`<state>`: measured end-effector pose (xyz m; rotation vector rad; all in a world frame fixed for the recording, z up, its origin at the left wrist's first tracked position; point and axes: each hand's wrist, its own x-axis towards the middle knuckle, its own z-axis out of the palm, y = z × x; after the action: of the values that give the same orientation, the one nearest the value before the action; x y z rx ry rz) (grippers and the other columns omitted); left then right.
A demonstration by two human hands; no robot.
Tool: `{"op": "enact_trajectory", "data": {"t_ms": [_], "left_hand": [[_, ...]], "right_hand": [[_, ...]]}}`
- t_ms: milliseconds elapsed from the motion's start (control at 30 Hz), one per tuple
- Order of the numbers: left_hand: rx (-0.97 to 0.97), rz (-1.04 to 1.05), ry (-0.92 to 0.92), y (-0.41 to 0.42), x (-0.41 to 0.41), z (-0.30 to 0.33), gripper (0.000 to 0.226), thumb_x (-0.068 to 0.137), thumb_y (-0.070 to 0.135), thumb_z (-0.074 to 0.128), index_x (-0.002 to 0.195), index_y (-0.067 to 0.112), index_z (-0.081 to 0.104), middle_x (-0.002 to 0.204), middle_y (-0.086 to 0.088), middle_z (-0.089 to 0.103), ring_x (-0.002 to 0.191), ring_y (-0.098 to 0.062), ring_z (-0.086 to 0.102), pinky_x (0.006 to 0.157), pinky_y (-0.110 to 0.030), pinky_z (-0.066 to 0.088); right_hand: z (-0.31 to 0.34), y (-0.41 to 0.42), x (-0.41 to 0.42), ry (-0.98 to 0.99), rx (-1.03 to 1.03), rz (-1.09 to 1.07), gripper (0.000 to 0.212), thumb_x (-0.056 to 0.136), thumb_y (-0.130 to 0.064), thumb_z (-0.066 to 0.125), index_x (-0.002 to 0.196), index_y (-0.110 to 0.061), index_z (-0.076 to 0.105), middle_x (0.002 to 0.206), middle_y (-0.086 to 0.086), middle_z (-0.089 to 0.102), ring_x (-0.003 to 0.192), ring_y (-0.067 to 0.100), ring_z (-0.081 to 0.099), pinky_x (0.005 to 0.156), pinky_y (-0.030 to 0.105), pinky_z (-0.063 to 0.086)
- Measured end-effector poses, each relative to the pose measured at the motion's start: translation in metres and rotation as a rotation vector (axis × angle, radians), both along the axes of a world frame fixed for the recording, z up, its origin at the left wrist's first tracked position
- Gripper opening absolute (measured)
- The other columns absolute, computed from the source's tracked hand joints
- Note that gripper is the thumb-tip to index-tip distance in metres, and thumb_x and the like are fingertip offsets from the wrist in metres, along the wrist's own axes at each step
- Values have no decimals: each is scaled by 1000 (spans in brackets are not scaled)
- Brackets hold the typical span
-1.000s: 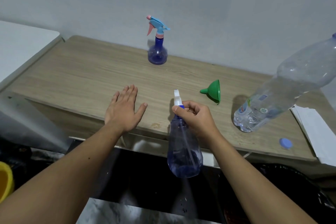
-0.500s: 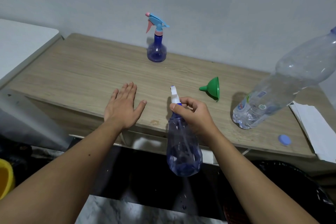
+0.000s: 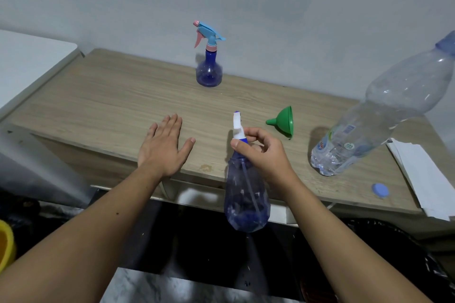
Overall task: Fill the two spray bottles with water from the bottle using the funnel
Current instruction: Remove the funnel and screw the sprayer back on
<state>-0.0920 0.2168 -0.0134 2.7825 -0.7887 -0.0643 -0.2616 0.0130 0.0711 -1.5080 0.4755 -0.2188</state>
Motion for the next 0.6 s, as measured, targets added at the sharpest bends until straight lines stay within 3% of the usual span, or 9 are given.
{"op": "enact_trajectory", "data": {"t_ms": [67,167,267,367,500,600], "left_hand": [[5,0,-2,0,0,0,92,99,72,9,173,17,12,181,2,7,167,-12,-1,135,-39,-1],[14,-5,0,0,-1,1,94,98,73,6,173,17,10,181,2,6,167,-12,-2,135,-39,-2],[19,-6,-1,0,-1,1,96,96,74,4,173,17,9,181,1,5,167,-12,-3,134,-38,-3],[-8,-16,26,0,-2,2,100,94,77,3,173,15,13,181,-1,7,167,-13,-1,135,-39,-2],[-280,-125,151,9,-9,15,118,84,99,15,167,18,36,175,-3,31,164,-14,21,134,-36,9],[-495,-181,352,1,-23,32,124,67,105,49,165,29,40,167,10,45,152,-3,41,127,-30,31]], "right_hand": [[5,-4,1,-30,-45,-6,52,74,-36,90,119,-20,70,79,11,58,72,20,55,71,28,53],[12,-13,3,-54,-114,-13,45,86,-22,88,124,-13,66,52,-10,45,54,6,44,65,21,46],[24,-19,8,-111,-142,-11,42,88,-16,84,124,-10,64,46,-16,41,47,1,41,63,16,45],[36,-24,15,-178,-177,-5,42,88,-13,85,124,-9,65,61,-21,57,51,0,51,71,21,50],[52,-25,23,-205,-215,-7,45,86,-15,87,126,-15,66,90,-15,67,62,4,57,80,27,54],[57,-27,32,-219,-226,-15,56,83,-17,89,134,-17,65,119,-2,72,71,6,62,82,29,57]]}}
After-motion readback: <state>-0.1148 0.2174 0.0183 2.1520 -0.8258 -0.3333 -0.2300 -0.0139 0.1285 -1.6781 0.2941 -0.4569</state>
